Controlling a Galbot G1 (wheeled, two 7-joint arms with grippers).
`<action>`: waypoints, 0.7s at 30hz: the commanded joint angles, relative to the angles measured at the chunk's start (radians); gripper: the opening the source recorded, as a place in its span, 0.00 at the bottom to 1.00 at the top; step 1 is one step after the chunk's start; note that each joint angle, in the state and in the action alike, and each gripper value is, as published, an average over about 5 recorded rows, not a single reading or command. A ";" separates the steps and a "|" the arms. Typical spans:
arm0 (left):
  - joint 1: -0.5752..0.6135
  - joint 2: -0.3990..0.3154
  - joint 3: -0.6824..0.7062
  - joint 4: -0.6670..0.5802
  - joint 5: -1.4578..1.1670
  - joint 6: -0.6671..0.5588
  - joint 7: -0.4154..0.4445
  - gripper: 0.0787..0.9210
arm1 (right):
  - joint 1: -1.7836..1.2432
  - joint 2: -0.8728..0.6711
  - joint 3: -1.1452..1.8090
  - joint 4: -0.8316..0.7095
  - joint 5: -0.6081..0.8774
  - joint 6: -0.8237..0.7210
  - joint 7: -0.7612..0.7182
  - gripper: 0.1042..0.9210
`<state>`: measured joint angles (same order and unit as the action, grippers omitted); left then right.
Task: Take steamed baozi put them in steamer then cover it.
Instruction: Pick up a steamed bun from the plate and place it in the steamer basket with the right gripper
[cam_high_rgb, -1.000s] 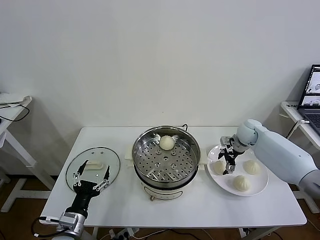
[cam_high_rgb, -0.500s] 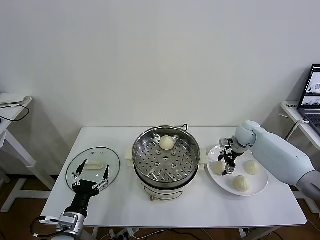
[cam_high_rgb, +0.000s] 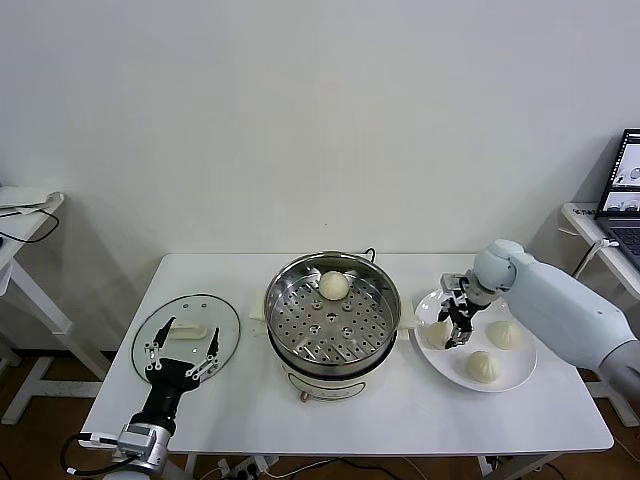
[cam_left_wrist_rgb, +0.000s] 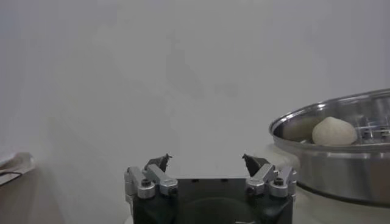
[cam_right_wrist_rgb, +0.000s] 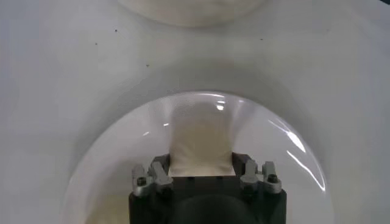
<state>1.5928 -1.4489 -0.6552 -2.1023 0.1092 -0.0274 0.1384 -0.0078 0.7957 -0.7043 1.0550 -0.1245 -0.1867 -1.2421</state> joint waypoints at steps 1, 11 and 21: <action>0.003 0.001 0.001 -0.028 0.004 0.007 -0.003 0.88 | 0.267 -0.168 -0.262 0.186 0.216 -0.051 -0.018 0.69; 0.017 0.003 -0.005 -0.054 0.007 0.006 -0.004 0.88 | 0.808 -0.197 -0.705 0.453 0.541 -0.231 0.035 0.69; 0.024 0.007 -0.019 -0.076 0.002 0.001 -0.003 0.88 | 0.908 -0.007 -0.742 0.583 0.773 -0.483 0.176 0.69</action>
<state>1.6163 -1.4427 -0.6700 -2.1647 0.1138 -0.0260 0.1356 0.6799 0.6849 -1.2858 1.4797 0.3983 -0.4622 -1.1622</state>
